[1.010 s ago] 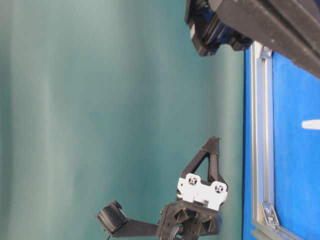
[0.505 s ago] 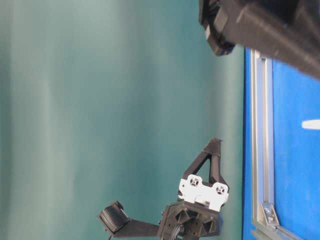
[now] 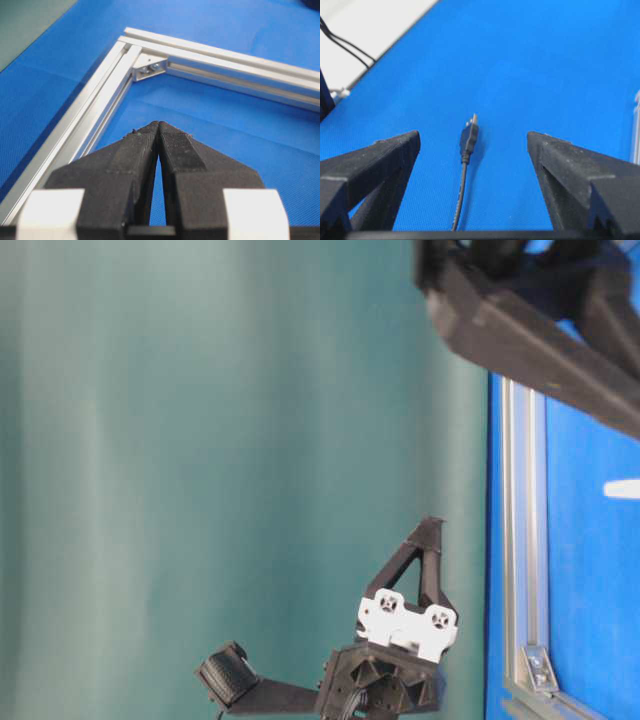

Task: Insert the wire through the string loop located in the center.
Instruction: 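Lower the open right gripper over the black USB cable plug end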

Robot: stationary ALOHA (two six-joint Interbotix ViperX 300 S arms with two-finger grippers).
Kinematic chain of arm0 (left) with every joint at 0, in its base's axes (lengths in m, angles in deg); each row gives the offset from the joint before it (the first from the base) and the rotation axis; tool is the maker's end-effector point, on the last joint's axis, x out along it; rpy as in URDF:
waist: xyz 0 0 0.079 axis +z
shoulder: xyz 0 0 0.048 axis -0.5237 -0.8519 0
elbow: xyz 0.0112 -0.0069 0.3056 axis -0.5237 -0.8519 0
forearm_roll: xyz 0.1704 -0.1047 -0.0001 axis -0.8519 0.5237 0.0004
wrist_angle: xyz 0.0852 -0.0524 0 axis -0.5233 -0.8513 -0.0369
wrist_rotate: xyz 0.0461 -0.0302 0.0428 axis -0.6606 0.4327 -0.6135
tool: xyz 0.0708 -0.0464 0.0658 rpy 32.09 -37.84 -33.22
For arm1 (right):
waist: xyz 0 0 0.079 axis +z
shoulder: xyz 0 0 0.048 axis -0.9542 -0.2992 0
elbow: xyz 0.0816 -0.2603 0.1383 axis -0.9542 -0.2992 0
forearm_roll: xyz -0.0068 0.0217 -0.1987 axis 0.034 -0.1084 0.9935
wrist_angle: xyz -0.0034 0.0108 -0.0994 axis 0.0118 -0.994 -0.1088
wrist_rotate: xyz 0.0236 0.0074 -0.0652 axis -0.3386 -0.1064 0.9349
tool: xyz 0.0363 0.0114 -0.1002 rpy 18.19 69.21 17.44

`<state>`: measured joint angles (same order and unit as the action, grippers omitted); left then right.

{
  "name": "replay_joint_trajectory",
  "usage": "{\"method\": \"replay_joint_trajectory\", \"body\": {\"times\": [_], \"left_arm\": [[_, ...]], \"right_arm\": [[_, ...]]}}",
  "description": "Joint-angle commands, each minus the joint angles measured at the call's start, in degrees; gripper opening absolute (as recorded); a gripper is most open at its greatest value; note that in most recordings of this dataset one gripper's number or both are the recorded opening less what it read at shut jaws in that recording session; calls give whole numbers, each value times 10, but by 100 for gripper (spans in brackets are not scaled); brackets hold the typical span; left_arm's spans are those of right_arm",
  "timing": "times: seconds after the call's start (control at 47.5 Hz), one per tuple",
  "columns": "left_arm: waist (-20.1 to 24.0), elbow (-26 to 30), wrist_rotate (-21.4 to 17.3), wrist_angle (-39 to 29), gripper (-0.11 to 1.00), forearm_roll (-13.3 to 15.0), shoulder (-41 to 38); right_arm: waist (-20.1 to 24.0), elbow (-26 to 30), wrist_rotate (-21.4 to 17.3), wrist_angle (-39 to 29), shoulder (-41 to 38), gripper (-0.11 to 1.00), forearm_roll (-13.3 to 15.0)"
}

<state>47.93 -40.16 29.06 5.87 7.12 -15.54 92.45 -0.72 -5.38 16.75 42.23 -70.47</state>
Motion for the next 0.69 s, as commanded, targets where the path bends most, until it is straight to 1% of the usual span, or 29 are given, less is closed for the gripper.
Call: {"method": "replay_joint_trajectory", "body": {"times": [0.0,0.168,0.231,0.295,0.379,0.505,0.673], "left_arm": [[2,9,1,2,0,-2,16],[2,9,1,3,0,-2,16],[2,8,1,2,0,-2,16],[3,8,1,3,0,-2,16],[2,7,2,3,0,-2,16],[2,8,4,3,0,-2,16],[3,6,5,3,0,-2,16]], "right_arm": [[10,23,-1,-11,-11,90,-10],[21,55,-1,-31,-62,90,-32],[21,62,-2,-35,-76,90,-42],[22,65,-2,-34,-91,90,-60],[21,68,-1,-31,-102,90,-71],[21,72,-1,-30,-111,90,-81],[22,76,-1,-30,-114,89,-84]]}}
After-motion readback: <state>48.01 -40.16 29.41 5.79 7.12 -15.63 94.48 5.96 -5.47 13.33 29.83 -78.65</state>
